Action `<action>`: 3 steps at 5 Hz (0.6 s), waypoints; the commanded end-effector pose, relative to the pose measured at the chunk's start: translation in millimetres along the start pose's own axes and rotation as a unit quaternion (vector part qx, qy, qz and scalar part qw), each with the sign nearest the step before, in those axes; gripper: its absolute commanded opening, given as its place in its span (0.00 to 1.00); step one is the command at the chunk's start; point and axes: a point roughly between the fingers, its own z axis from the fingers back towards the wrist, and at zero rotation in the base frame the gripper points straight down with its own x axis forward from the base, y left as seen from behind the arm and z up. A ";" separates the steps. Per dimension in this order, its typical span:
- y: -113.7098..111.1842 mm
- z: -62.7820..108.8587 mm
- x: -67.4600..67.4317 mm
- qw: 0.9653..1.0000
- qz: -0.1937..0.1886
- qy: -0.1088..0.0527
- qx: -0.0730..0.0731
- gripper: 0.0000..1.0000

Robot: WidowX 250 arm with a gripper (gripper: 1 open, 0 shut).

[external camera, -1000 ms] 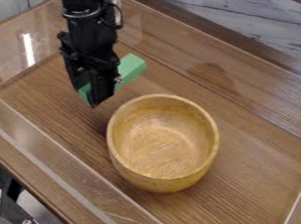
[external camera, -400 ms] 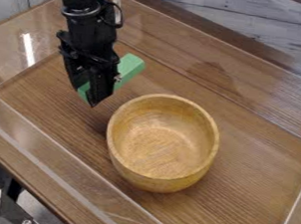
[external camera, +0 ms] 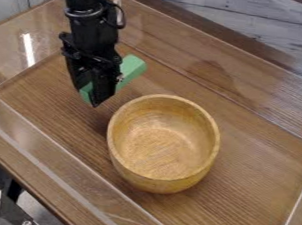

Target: Remove the green block from inside the brown bowl and put it on the table

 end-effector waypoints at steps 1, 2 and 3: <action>4.4 11.4 11.6 1.000 -0.003 -0.020 0.014 0.00; 5.0 9.7 13.8 1.000 -0.002 -0.017 0.012 0.00; 5.6 8.3 15.7 1.000 0.000 -0.014 0.011 0.00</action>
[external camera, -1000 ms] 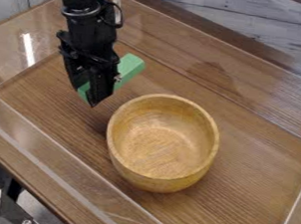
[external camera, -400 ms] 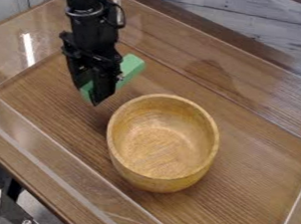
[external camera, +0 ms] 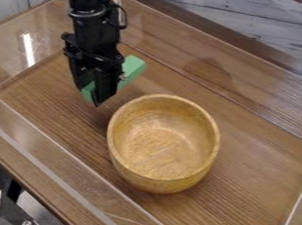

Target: Remove the green block from inside the brown bowl and put it on the table

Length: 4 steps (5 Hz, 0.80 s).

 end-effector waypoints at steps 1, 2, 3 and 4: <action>3.6 12.2 11.2 1.000 -0.005 -0.019 0.013 0.00; 3.9 11.7 12.5 1.000 -0.003 -0.016 0.011 0.00; 4.2 11.2 13.8 1.000 -0.002 -0.012 0.010 0.00; 4.6 10.5 15.1 1.000 -0.001 -0.009 0.008 0.00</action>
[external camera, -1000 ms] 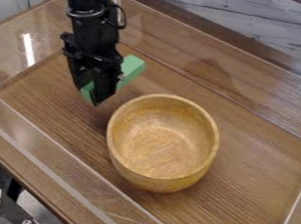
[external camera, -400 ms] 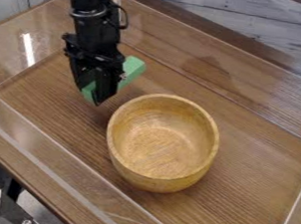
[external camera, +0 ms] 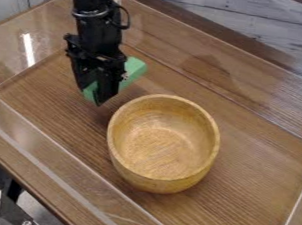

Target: Remove the green block from inside the brown bowl and put it on the table

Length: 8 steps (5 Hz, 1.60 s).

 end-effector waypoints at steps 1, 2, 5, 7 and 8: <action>2.5 13.3 10.6 1.000 -0.005 -0.019 0.012 0.00; 2.7 13.1 11.7 1.000 -0.003 -0.015 0.011 0.00; 4.3 11.1 15.0 1.000 0.001 -0.007 0.007 0.00; 5.3 10.1 17.1 1.000 0.003 -0.002 0.004 0.00; 5.9 9.6 18.1 1.000 0.004 0.001 0.003 0.00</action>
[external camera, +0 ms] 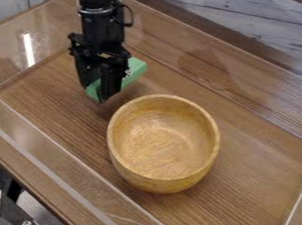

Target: Remove the green block from inside the brown bowl and put it on the table

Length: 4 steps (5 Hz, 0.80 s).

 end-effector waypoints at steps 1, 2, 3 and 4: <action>1.3 13.1 9.4 1.000 -0.006 -0.019 0.012 1.00; -6.9 18.4 14.2 1.000 -0.010 -0.017 0.011 1.00; -21.8 23.4 22.0 1.000 -0.018 -0.018 0.011 1.00; -32.6 24.9 24.9 1.000 -0.023 -0.019 0.009 1.00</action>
